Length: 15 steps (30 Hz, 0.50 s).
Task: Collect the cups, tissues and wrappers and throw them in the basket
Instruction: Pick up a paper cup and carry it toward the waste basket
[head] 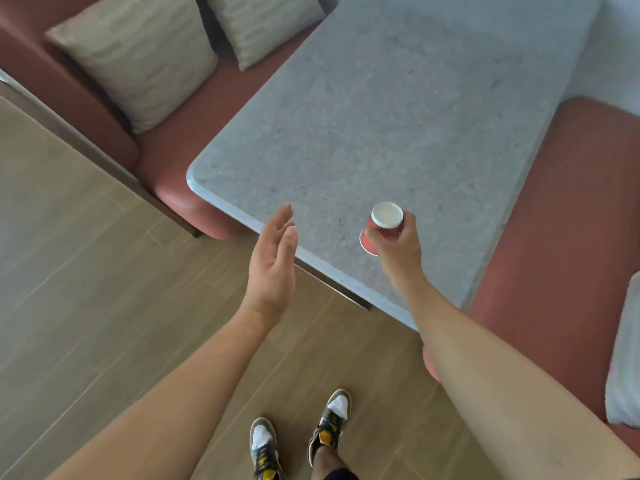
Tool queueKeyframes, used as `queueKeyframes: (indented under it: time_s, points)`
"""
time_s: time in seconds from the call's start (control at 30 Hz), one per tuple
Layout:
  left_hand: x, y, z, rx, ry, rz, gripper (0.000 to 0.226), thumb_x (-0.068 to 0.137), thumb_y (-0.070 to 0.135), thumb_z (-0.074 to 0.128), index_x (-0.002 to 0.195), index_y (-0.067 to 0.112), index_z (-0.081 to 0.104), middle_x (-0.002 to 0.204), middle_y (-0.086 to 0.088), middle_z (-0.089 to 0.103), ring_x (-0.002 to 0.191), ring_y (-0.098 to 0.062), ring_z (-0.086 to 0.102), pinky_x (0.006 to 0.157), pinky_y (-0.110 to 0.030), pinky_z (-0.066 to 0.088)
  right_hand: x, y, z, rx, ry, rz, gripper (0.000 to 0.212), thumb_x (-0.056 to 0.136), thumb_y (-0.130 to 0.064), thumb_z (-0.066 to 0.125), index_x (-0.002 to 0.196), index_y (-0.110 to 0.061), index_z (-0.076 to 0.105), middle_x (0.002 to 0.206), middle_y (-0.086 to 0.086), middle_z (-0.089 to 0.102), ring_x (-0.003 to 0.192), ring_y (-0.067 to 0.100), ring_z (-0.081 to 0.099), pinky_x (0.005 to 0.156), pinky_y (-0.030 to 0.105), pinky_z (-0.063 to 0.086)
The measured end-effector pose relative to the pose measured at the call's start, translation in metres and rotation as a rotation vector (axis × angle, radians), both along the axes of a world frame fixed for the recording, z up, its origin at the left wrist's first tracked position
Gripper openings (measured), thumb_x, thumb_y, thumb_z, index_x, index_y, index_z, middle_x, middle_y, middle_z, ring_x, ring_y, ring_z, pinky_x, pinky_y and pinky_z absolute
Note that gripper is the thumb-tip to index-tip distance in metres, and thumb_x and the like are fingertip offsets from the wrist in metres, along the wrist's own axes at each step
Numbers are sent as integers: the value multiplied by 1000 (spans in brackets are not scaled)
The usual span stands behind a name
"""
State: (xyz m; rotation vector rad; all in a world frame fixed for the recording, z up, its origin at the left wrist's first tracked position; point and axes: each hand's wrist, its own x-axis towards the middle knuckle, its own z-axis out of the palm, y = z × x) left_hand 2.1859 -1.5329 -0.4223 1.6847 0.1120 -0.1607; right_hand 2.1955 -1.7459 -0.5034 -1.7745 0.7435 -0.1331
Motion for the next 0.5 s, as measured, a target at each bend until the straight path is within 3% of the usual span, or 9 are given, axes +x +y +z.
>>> queueKeyframes:
  time_s: [0.07, 0.17, 0.33, 0.4, 0.5]
  points:
    - [4, 17, 10, -7, -20, 27, 50, 102, 41, 46, 150, 27, 49, 153, 7, 54, 140, -5, 53, 120, -49, 43, 5, 22, 20, 29, -69, 44, 52, 77, -33, 80, 124, -28, 58, 122, -4, 64, 106, 7, 65, 90, 22, 50]
    - [8, 46, 30, -43, -49, 73, 45, 101, 40, 46, 145, 31, 50, 152, 4, 55, 142, -10, 53, 120, -49, 43, 12, 63, 55, 104, -131, 137, 55, 76, -36, 76, 127, -29, 57, 128, 0, 63, 111, 11, 66, 87, 19, 51]
    - [12, 113, 57, -56, -107, 118, 59, 98, 53, 48, 150, 26, 49, 151, 4, 56, 141, -10, 53, 118, -44, 46, 19, 140, 109, 124, -199, 266, 41, 81, -38, 76, 117, -31, 57, 112, -9, 67, 101, 9, 67, 88, 29, 56]
    - [12, 145, 65, -51, -124, 129, 62, 95, 57, 48, 150, 28, 50, 149, 5, 58, 138, -8, 55, 115, -45, 48, 18, 174, 125, 137, -214, 308, 38, 82, -39, 75, 115, -31, 58, 106, -14, 67, 96, 4, 66, 85, 26, 55]
    - [14, 196, 75, -66, -141, 155, 54, 101, 46, 47, 150, 25, 51, 145, 7, 60, 136, -9, 57, 114, -46, 49, 16, 229, 147, 167, -243, 344, 35, 81, -40, 74, 111, -34, 57, 101, -17, 66, 88, -3, 65, 79, 21, 52]
